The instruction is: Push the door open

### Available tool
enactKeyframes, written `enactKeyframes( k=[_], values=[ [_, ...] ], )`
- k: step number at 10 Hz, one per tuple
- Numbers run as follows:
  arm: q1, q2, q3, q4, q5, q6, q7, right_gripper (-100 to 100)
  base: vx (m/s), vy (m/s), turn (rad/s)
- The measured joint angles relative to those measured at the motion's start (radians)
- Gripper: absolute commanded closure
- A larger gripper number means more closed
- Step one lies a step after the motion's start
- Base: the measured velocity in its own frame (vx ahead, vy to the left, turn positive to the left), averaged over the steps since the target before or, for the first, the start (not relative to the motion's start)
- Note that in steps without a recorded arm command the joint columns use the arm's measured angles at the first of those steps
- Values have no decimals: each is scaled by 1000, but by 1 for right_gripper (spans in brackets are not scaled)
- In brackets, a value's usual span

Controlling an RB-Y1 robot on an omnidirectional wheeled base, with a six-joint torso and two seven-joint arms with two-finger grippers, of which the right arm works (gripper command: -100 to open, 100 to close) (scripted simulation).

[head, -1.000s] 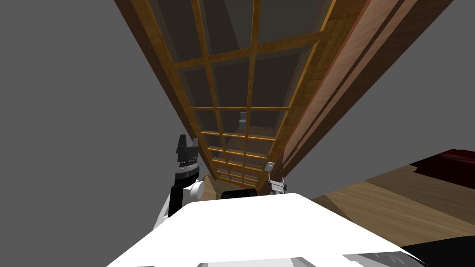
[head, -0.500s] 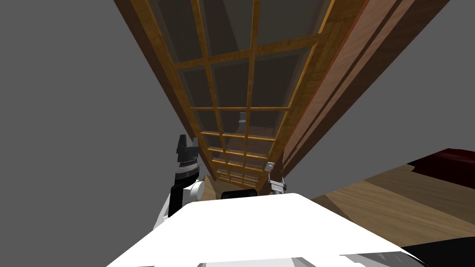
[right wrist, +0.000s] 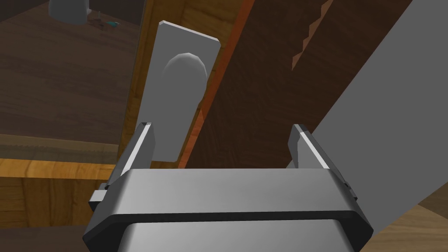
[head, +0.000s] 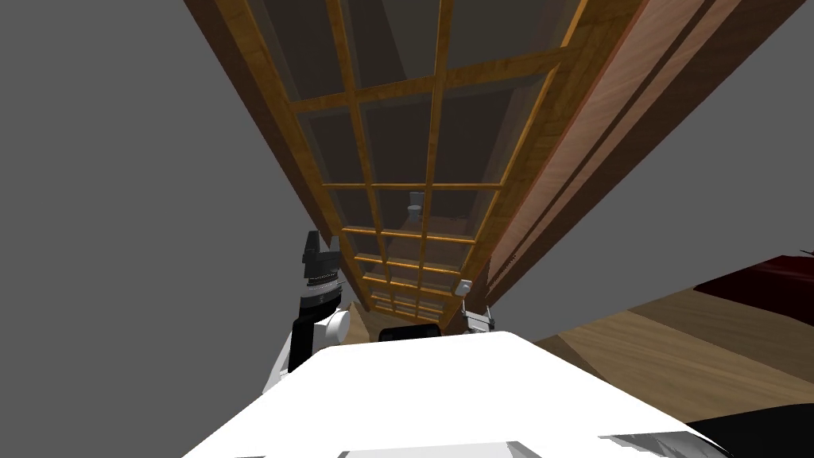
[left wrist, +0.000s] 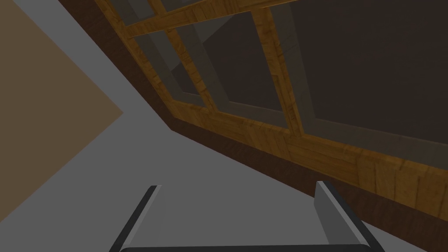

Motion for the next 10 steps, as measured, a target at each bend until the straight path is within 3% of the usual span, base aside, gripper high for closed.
enactKeyframes(
  k=[4,5,6,7,8,9,10],
  values=[
    [5,3,0,-15,-1,11,6,-100,6,-1,1],
    [-10,3,-1,14,0,-4,1,-100,-1,15,15],
    [-1,4,-2,-3,-1,2,4,-100,-16,-1,-30],
    [-22,4,-3,29,0,-11,0,-100,36,59,-73],
    [-2,0,-5,3,-5,-5,3,-100,85,75,-109],
    [-8,-2,-12,16,-9,-12,5,-100,92,31,-55],
    [7,0,-14,5,-12,-13,6,-100,24,2,-18]
  ],
)
